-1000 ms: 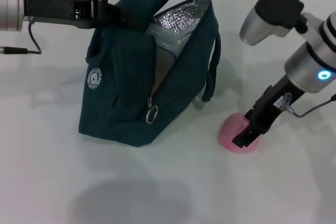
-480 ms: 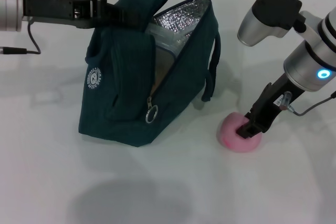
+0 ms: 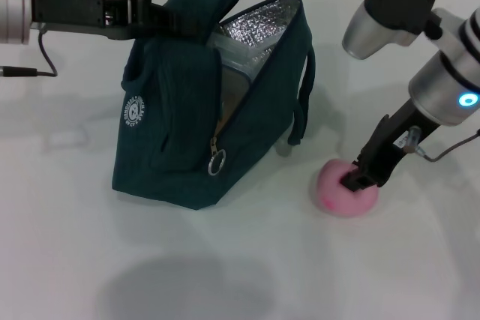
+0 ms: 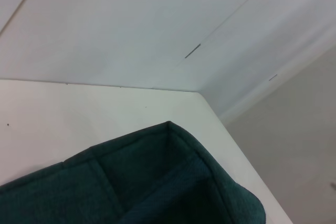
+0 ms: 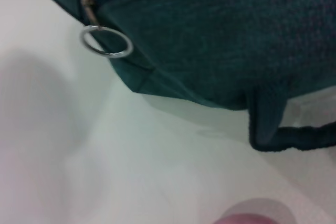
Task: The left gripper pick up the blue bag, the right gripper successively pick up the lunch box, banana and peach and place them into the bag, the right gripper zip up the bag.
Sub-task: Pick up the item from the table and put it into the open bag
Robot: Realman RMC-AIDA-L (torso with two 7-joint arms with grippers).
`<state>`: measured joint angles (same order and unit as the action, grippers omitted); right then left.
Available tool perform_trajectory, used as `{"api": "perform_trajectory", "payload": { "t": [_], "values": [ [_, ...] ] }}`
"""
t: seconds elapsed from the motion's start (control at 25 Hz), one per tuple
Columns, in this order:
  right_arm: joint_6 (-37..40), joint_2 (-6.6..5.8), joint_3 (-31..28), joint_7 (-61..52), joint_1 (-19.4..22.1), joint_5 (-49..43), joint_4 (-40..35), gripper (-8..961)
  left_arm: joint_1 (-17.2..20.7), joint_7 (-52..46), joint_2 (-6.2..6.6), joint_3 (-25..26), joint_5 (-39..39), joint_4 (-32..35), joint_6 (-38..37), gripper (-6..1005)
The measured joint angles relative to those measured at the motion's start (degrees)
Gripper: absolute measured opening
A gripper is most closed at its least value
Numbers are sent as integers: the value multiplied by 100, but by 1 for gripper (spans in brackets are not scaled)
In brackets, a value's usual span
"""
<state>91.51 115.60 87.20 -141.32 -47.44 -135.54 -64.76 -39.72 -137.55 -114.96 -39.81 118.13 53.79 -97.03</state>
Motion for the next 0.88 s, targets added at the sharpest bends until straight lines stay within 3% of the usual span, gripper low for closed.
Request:
{"api": "perform_trajectory", "payload": {
  "t": [0.2,0.48,0.6,0.72,0.88],
  "values": [
    [602,-11,-734,241,142,490,-385,149,4,29,-11,24,-5,0,-1,36],
    [1577,-31,-2564,693,183,1637,-384,90,41,44,-26,35,-11,0,0,35],
    [1631,-48,-3198,828,240,2006,-368,64,58,44,-26,36,-11,0,0,35],
    [1365,-54,-3483,1043,311,2361,-252,51,61,44,-27,36,-11,0,0,35],
    [881,-7,-3336,1380,319,2639,21,40,61,51,-26,32,-11,0,0,36]
  ]
}}
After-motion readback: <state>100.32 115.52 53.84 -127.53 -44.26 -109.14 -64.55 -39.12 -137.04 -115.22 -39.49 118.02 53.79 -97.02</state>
